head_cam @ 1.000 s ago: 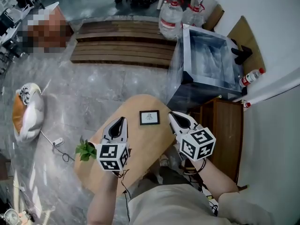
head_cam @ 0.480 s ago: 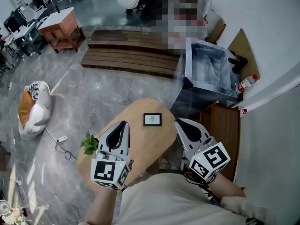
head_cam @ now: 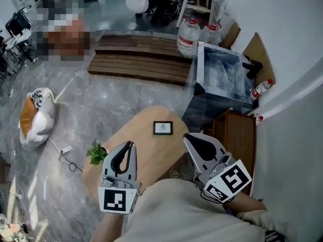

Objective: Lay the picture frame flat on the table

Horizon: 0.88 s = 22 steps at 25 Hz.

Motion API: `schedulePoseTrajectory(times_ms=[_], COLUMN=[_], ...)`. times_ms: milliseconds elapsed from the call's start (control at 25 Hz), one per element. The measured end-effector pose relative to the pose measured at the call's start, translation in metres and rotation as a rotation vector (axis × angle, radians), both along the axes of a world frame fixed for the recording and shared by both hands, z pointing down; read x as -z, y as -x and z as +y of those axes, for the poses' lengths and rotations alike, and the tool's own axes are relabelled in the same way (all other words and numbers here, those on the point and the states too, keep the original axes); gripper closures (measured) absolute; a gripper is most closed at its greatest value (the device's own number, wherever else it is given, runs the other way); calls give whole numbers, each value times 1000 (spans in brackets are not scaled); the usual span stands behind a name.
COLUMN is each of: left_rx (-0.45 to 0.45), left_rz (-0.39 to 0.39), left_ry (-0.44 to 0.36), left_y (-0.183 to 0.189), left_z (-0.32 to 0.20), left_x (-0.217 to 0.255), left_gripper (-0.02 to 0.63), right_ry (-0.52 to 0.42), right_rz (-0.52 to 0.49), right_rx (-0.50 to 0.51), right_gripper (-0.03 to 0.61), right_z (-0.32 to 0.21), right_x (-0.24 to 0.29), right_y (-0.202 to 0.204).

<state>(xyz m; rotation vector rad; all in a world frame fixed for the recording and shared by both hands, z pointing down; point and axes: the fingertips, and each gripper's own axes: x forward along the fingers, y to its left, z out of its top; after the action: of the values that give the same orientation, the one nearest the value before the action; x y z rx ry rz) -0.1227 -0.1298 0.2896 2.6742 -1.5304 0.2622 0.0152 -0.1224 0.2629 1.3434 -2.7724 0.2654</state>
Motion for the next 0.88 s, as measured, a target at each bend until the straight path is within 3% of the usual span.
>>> schedulePoseTrajectory(times_ms=[280,880], left_rx=[4,8], left_rz=[-12,-28], left_ry=[-25,-50], left_y=[1,10], left_z=[-9,-13], left_x=[8,18], left_gripper=[597,597], right_ry=[-28,-36], right_rz=[39,13], right_rx=[9,-30], right_gripper=[581,581], right_z=[-2,-7], right_x=[7,10], right_y=[-1,-6])
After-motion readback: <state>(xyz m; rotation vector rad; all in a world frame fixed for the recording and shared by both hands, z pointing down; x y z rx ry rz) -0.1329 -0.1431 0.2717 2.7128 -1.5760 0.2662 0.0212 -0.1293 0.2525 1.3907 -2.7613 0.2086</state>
